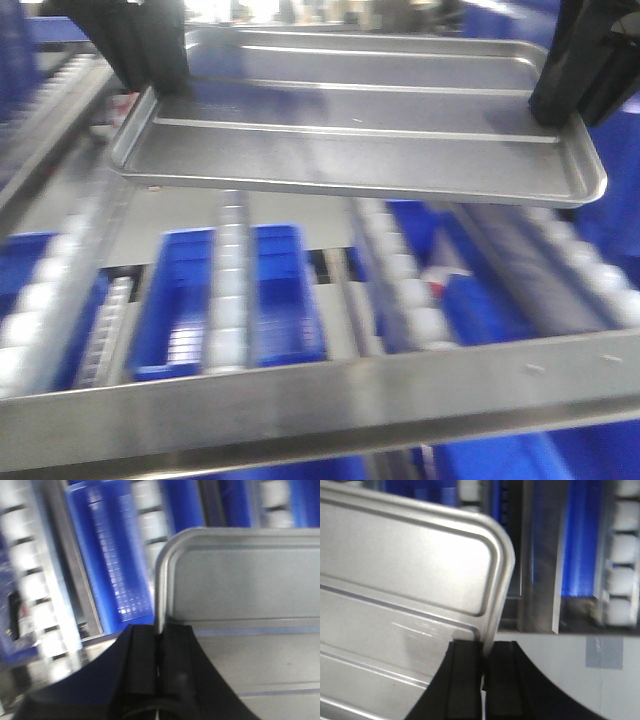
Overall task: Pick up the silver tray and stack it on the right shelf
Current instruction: 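Hold the tray with both grippers while the base drives to another shelf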
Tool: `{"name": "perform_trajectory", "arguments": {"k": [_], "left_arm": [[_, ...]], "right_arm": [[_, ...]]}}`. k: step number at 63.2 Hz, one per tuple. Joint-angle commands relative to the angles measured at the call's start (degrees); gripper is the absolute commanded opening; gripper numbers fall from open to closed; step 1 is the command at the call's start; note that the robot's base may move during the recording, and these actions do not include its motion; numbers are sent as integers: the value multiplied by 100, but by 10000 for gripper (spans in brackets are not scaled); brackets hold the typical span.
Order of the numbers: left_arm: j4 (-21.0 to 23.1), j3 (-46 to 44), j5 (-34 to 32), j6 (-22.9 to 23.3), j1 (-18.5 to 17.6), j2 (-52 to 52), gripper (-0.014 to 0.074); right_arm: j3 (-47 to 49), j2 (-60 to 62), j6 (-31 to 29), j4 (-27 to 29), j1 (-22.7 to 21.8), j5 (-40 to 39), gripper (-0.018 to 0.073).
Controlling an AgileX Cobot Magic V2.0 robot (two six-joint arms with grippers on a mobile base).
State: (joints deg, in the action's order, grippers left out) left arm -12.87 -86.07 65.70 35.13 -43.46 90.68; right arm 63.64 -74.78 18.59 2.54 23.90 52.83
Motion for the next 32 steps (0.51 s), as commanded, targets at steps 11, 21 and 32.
{"name": "perform_trajectory", "arguments": {"k": [11,21,32], "left_arm": [[31,-210,-308,-55,-73,-251,-93],[31,-210,-308,-55,-73,-251,-93],[31,-210,-308,-55,-73,-251,-93]], "right_arm": [[222,196,-190,72,23,-289,57],[222,196,-190,72,23,-289,57],[222,196,-190,72,23,-289,57]]}}
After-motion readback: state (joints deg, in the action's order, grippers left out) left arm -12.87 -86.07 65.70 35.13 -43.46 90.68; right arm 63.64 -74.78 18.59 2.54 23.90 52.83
